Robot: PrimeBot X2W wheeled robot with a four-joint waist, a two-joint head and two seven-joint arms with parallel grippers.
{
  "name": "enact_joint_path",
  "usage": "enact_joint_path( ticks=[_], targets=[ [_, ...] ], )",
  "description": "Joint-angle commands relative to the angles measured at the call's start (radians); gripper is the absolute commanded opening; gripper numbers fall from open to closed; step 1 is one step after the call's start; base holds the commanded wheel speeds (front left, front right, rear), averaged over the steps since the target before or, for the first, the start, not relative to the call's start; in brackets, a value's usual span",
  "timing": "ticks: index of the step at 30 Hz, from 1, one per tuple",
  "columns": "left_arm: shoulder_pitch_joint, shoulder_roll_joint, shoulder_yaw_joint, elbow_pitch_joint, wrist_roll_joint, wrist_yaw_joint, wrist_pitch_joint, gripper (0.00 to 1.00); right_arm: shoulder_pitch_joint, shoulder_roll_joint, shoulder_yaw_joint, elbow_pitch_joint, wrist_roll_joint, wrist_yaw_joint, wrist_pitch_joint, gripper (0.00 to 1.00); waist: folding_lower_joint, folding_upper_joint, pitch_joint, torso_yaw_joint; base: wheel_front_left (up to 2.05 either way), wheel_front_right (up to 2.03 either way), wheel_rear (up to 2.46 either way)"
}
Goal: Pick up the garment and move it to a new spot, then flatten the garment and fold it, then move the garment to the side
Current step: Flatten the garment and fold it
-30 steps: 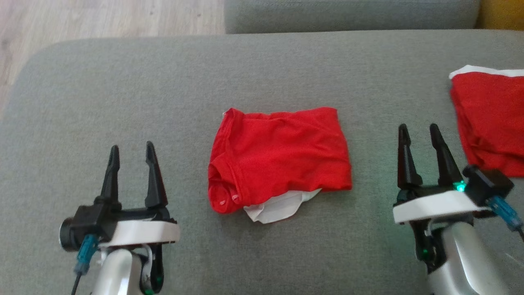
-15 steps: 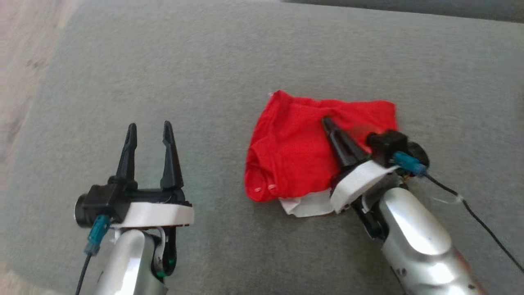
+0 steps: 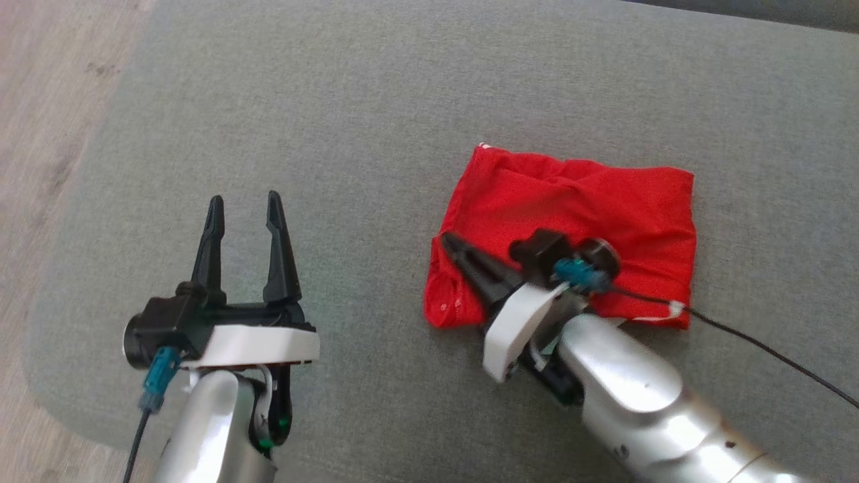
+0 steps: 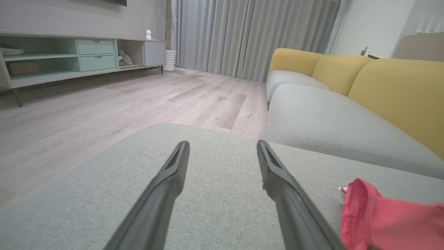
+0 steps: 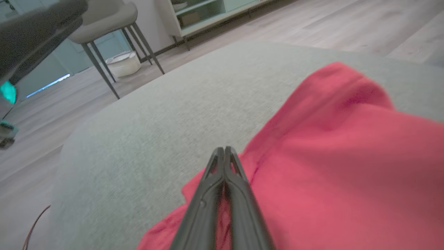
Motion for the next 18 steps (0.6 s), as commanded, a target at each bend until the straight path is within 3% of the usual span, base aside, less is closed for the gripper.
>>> enact_joint_path(
  ticks=[1, 4, 7, 12, 18],
  targets=[
    [-0.032, 0.008, 0.030, -0.029, -0.005, 0.004, -0.005, 1.00, -0.011, 0.021, 0.061, -0.035, 0.028, 0.007, 0.004, 0.00, -0.0001, 0.0000, -0.001, -0.008, 0.00, 0.00, 0.00],
    [-0.030, 0.008, 0.036, -0.029, -0.002, 0.003, -0.005, 1.00, -0.017, 0.021, 0.130, -0.032, 0.065, 0.007, 0.029, 0.00, -0.0001, 0.0000, -0.004, -0.025, 0.00, 0.00, 0.00],
    [-0.033, 0.008, 0.047, -0.030, 0.007, 0.001, -0.005, 1.00, -0.033, 0.021, 0.113, -0.011, 0.087, 0.007, 0.007, 0.00, -0.0001, 0.0000, -0.008, -0.046, 0.00, 0.00, 0.00],
    [-0.035, 0.008, 0.071, -0.035, 0.021, -0.004, -0.005, 1.00, -0.073, 0.021, -0.051, 0.065, 0.049, 0.007, -0.067, 0.00, -0.0001, 0.0000, -0.020, -0.084, 0.00, 0.00, 0.00],
    [-0.030, 0.008, 0.087, -0.043, 0.026, -0.009, -0.005, 1.00, -0.083, 0.021, -0.269, 0.135, -0.088, 0.007, -0.101, 0.00, -0.0001, 0.0000, -0.028, -0.118, 0.00, 0.00, 0.00]
  ],
)
